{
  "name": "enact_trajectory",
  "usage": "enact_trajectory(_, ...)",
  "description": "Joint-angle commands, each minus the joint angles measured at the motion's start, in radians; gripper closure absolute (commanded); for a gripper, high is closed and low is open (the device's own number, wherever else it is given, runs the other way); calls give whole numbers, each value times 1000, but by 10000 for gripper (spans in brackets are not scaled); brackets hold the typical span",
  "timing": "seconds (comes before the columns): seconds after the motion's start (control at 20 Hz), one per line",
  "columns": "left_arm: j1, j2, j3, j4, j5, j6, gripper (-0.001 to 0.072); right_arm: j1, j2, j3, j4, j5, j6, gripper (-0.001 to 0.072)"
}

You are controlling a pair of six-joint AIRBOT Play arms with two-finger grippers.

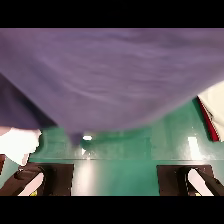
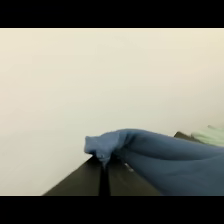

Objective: Fold the shirts.

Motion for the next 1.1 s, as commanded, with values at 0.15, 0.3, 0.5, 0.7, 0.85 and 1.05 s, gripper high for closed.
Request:
enact_trajectory(0.15, 1, -312, -91, 58, -246, -119, 683, 106, -301, -3, 12, 154, 1, 700)
enact_trajectory(0.3, 0, -518, -155, 24, -336, -120, 682, 196, -463, -151, 12, 105, 0, 700)
enact_trajectory(0.5, 0, -766, -186, 35, -310, -112, 682, 229, -687, -275, 19, 19, -19, 699)
enact_trajectory(0.7, 1, -850, -185, 143, -232, -148, 392, 228, -823, -191, 21, 13, -23, 689)
enact_trajectory(0.85, 20, -839, -163, 173, -330, -151, 99, 213, -838, -89, 21, 59, -23, 267)
enact_trajectory(1.05, 79, -742, -213, 175, -453, -227, 100, 177, -718, -185, 21, 171, -66, 270)
